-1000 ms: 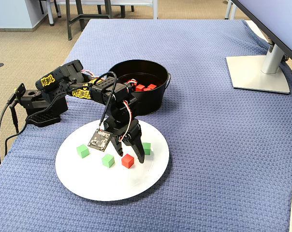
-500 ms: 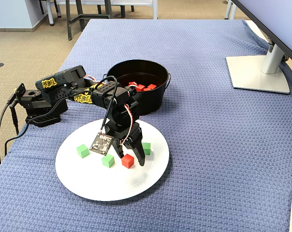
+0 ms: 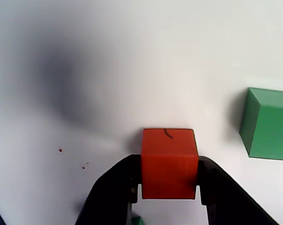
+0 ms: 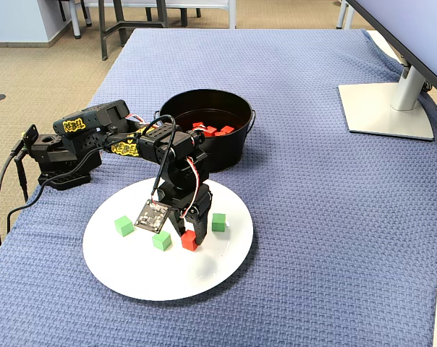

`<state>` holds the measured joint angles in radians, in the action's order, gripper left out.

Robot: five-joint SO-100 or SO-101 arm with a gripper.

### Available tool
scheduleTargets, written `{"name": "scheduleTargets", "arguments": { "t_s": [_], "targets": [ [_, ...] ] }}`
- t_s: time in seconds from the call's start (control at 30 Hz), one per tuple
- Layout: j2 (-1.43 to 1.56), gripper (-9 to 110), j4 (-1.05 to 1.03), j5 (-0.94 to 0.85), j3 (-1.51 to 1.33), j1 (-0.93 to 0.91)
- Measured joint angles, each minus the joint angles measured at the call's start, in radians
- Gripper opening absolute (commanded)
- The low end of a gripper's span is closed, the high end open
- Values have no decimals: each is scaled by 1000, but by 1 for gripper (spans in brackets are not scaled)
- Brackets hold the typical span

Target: Pick up the red cubes from the white plate and place them in the black recipient

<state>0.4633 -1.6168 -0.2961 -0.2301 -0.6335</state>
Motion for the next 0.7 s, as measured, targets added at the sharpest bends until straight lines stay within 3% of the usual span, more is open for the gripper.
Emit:
{"name": "scheduleTargets", "arguments": {
  "t_s": [0.4,0.7],
  "targets": [
    [445,0,-8,61,-169,11],
    [879,0,64,138,-571,290]
  ]
}}
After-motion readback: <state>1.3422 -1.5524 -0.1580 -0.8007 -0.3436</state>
